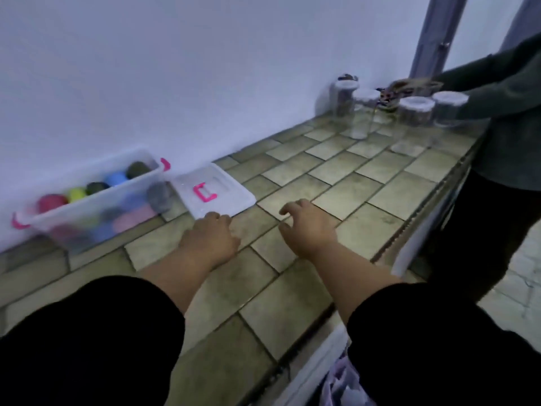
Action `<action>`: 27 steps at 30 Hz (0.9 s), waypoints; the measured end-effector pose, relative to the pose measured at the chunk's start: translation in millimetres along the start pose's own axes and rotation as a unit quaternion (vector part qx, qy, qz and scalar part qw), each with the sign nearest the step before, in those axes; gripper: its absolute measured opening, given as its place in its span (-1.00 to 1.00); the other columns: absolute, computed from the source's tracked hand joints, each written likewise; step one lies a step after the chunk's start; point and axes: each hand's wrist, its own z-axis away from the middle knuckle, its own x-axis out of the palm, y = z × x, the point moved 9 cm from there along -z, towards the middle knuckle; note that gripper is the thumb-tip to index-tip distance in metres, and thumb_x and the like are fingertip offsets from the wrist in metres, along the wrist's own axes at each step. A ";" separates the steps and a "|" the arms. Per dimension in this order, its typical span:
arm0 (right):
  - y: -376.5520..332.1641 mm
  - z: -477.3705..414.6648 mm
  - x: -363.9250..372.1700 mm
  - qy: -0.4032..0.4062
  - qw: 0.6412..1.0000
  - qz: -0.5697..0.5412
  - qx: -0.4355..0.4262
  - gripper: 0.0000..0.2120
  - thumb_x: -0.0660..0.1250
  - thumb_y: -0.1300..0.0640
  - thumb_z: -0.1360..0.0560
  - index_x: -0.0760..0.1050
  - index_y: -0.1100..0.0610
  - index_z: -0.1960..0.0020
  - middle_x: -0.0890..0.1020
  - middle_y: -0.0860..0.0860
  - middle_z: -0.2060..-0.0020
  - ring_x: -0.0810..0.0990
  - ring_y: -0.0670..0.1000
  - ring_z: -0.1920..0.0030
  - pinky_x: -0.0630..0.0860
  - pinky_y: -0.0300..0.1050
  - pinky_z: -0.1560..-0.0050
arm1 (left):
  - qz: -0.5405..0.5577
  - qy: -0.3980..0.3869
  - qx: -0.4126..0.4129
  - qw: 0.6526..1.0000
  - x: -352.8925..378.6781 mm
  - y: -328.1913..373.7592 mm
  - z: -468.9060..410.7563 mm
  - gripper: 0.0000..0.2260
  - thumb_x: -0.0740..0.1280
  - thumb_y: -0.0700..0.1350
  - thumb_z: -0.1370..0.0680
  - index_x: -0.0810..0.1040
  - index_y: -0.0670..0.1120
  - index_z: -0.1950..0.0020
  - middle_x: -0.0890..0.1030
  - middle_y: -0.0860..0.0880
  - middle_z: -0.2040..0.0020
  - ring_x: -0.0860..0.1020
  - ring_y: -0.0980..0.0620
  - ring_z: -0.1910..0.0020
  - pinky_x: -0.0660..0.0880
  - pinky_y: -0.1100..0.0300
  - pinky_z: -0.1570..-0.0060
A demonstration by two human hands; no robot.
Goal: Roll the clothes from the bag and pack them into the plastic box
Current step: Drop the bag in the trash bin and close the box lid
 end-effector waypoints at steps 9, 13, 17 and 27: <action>-34.5 -9.5 78.4 -0.090 0.983 0.146 -0.071 -0.53 0.03 -0.29 -0.36 0.38 -0.12 -0.17 0.42 -0.02 -0.18 0.36 0.07 -0.22 0.30 0.08 -0.11 | -0.016 0.050 -0.099 0.994 55.3 -70.2 33.0 -0.46 0.01 0.27 -0.53 0.15 0.14 -0.48 0.14 -0.01 -0.53 0.08 -0.02 -0.50 0.06 -0.04 -0.39; -35.6 -11.3 79.9 -0.076 0.983 0.141 -0.087 -0.54 -0.01 -0.29 -0.35 0.37 -0.11 -0.11 0.42 -0.02 -0.12 0.36 0.07 -0.17 0.30 0.07 -0.09 | -0.007 0.074 -0.107 0.992 54.6 -72.0 33.7 -0.46 0.00 0.26 -0.51 0.17 0.16 -0.48 0.14 0.03 -0.53 0.07 0.02 -0.50 0.05 -0.01 -0.41; -27.4 -21.5 85.0 -0.075 0.989 0.111 -0.063 -0.52 0.02 -0.32 -0.29 0.38 -0.12 -0.09 0.43 -0.04 -0.11 0.37 0.05 -0.15 0.31 0.04 -0.07 | 0.009 0.095 -0.130 0.987 52.9 -74.8 34.3 -0.41 0.01 0.30 -0.44 0.23 0.18 -0.45 0.19 0.06 -0.51 0.12 0.05 -0.48 0.08 0.03 -0.38; -18.8 -140.3 119.2 -0.135 0.984 0.065 0.098 -0.13 0.02 -0.46 -0.38 0.18 0.11 -0.48 0.21 0.07 -0.47 0.14 0.10 -0.45 0.14 0.18 -0.31 | 0.097 -0.012 -0.223 0.970 57.3 -74.1 -42.9 -0.29 0.04 0.33 -0.49 -0.05 0.06 -0.54 -0.03 0.10 -0.56 -0.09 -0.09 -0.53 -0.11 -0.27 -0.39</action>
